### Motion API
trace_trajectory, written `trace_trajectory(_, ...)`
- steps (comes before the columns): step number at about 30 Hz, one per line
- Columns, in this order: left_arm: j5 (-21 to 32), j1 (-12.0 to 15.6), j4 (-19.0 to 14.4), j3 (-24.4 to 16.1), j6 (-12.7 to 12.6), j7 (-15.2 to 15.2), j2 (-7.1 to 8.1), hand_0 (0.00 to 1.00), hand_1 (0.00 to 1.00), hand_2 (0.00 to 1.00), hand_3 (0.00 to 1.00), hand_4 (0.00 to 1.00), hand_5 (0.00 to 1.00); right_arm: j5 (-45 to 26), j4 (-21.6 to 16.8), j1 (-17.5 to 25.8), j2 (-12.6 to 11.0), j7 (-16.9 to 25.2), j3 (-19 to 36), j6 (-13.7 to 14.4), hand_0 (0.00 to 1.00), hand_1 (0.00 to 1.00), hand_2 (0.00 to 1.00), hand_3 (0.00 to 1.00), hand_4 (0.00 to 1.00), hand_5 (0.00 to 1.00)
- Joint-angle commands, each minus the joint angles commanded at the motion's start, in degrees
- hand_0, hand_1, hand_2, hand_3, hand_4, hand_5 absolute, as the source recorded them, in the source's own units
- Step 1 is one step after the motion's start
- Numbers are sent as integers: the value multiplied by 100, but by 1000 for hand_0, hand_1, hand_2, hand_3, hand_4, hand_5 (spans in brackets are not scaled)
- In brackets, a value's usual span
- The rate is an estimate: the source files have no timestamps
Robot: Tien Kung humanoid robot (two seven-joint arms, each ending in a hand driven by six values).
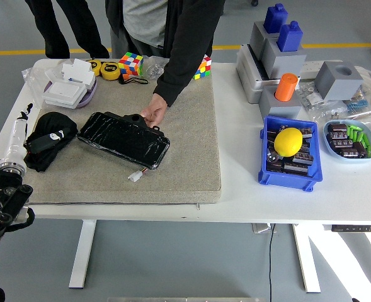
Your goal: Pick the rag up,wipe the panel,place it on the desk
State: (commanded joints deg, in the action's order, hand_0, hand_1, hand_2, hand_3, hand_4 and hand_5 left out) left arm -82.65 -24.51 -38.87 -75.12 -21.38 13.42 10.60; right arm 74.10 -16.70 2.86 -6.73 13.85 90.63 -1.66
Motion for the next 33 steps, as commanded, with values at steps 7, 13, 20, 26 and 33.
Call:
trace_trajectory(7, 1565, 407, -1003, -209, -302, 1124, -89, 815, 920, 959, 949, 998, 402, 3, 7, -9, -8, -3, -26, 4, 588, 562, 476, 522, 911, 360)
trace_trajectory(13, 2157, 754, -1693, -773, -158, 1254, -279, 522, 608, 593, 602, 898, 185, 23, 36, -19, -6, -3, -25, 12, 590, 562, 476, 521, 911, 360)
trace_trajectory(20, 2144, 1002, -2109, -1300, 248, 824, -403, 492, 576, 555, 578, 855, 156, 86, 103, -38, 8, -9, 51, 19, 589, 563, 476, 520, 910, 360)
trace_trajectory(26, 2043, 1074, -2215, -1503, 177, 811, -445, 487, 571, 549, 578, 839, 158, 76, 110, -33, -5, -5, 67, 16, 589, 563, 476, 520, 910, 361)
trace_trajectory(33, 2069, 1117, -2275, -1560, 197, 785, -475, 486, 570, 548, 578, 834, 154, 119, 144, -28, 21, -7, 137, 16, 589, 563, 475, 521, 910, 360)
